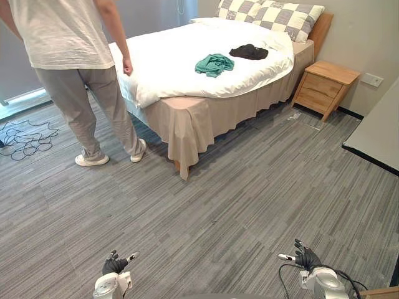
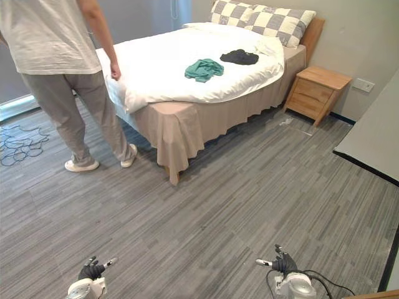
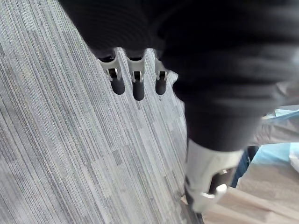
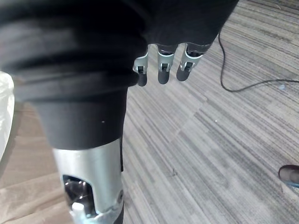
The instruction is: Tidy the bed and pick cloth on bed and put in laundry
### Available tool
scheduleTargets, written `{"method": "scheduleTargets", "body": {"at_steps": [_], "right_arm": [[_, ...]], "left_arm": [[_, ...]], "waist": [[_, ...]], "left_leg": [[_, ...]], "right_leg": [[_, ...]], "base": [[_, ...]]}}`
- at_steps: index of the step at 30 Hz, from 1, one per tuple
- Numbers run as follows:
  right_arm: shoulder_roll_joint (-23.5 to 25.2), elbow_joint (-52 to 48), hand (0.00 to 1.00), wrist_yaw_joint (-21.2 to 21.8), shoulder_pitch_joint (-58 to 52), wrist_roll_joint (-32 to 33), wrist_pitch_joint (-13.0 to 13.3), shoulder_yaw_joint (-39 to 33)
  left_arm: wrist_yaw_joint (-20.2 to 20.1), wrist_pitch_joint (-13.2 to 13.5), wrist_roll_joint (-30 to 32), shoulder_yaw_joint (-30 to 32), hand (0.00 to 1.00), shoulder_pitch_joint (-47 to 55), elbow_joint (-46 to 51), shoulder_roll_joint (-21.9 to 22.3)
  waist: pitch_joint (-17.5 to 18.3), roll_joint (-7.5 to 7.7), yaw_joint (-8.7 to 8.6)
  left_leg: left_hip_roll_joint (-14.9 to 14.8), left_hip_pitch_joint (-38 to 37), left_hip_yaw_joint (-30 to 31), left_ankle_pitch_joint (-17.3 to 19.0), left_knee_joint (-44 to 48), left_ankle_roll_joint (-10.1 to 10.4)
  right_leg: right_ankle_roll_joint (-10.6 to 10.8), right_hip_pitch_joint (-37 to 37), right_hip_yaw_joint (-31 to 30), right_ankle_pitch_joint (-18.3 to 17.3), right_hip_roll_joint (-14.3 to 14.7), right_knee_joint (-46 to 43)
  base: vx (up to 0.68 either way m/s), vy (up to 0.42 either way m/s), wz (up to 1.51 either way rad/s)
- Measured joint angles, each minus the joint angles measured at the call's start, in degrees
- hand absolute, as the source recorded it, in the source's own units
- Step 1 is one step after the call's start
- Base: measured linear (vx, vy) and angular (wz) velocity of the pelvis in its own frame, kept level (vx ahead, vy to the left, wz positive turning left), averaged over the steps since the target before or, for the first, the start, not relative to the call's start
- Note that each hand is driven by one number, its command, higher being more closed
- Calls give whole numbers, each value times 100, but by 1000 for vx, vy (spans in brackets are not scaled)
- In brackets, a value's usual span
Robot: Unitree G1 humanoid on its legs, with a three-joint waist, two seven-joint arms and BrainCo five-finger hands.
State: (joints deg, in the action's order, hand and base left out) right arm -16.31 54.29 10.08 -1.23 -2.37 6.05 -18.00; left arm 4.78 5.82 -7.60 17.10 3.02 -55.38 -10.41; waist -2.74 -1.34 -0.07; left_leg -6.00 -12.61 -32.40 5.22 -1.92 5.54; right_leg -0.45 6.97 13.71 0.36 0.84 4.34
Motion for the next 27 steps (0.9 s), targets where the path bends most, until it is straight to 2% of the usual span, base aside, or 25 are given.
{"method": "scheduleTargets", "body": {"at_steps": [27], "right_arm": [[-108, 11, 0, 4, -22, -214, 3, 3]], "left_arm": [[18, 1, 27, -3, 0, 113, -169, 3]], "waist": [[-1, 1, -10]], "left_leg": [[43, 62, 56, 14, 10, -27]], "right_leg": [[-49, -102, -68, -19, -6, -64]], "base": [[2, -9, 0]]}}
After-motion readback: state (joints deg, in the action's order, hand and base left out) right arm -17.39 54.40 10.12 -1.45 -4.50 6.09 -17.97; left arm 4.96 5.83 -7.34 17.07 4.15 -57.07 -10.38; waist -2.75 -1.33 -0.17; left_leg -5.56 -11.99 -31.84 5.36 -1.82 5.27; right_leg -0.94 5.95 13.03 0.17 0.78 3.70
